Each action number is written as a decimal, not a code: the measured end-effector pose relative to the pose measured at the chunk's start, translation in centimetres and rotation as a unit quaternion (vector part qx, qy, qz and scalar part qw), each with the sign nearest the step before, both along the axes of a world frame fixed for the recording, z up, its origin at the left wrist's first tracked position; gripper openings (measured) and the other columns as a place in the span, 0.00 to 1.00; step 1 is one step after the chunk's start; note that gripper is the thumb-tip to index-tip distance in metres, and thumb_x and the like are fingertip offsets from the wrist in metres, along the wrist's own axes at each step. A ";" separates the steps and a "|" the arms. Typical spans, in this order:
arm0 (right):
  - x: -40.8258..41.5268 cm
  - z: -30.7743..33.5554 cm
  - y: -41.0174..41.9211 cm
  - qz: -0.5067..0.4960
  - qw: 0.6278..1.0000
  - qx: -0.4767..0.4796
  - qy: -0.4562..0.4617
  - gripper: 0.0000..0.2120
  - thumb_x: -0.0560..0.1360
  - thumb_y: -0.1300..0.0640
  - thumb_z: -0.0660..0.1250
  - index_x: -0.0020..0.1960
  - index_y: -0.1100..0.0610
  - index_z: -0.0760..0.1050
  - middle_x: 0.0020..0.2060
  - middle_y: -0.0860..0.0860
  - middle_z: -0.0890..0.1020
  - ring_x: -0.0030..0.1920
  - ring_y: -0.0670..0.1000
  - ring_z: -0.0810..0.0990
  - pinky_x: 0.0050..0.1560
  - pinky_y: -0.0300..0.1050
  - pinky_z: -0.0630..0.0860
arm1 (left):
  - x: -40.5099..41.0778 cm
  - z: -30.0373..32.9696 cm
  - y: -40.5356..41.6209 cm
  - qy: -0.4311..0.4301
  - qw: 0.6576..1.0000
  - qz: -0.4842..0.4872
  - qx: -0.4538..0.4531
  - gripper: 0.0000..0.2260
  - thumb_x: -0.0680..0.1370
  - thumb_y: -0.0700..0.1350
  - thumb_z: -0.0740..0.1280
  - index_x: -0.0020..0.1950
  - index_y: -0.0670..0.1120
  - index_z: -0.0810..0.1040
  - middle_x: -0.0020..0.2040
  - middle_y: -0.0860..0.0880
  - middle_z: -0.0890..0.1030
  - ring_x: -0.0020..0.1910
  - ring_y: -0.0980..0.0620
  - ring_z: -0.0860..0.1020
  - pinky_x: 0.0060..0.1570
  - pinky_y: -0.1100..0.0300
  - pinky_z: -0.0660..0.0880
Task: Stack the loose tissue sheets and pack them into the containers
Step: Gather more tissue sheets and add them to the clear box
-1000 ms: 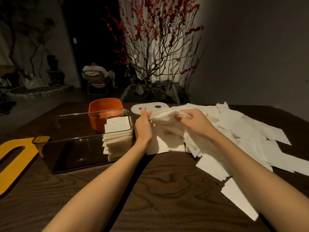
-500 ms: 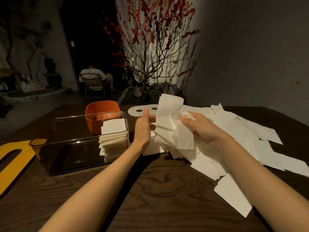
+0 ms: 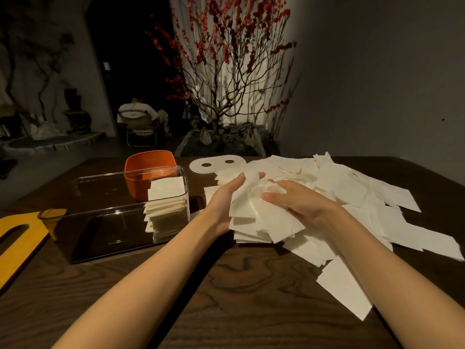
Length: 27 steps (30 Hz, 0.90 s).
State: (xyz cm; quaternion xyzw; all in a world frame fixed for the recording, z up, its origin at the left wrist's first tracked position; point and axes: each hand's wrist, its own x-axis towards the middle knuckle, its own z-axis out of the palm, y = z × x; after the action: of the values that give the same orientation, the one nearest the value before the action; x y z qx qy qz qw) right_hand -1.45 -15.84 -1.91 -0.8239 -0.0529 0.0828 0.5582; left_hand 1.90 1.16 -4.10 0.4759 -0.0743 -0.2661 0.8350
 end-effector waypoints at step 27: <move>-0.5 0.2 0.7 -0.030 0.996 0.014 -0.078 0.06 0.78 0.51 0.64 0.53 0.48 0.77 0.49 0.50 0.81 0.52 0.54 0.80 0.51 0.51 0.77 | -1.3 0.0 -0.8 0.076 0.992 -0.083 -0.056 0.26 0.78 0.65 0.56 0.60 0.48 0.80 0.57 0.41 0.81 0.57 0.40 0.78 0.50 0.46 0.79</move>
State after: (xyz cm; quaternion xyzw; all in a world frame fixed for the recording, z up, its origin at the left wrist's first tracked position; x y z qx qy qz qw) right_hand -1.98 -15.13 -1.72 -0.8210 -0.0724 0.0010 0.5664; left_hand 0.65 0.37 -4.08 0.3988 -0.0642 -0.3651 0.8388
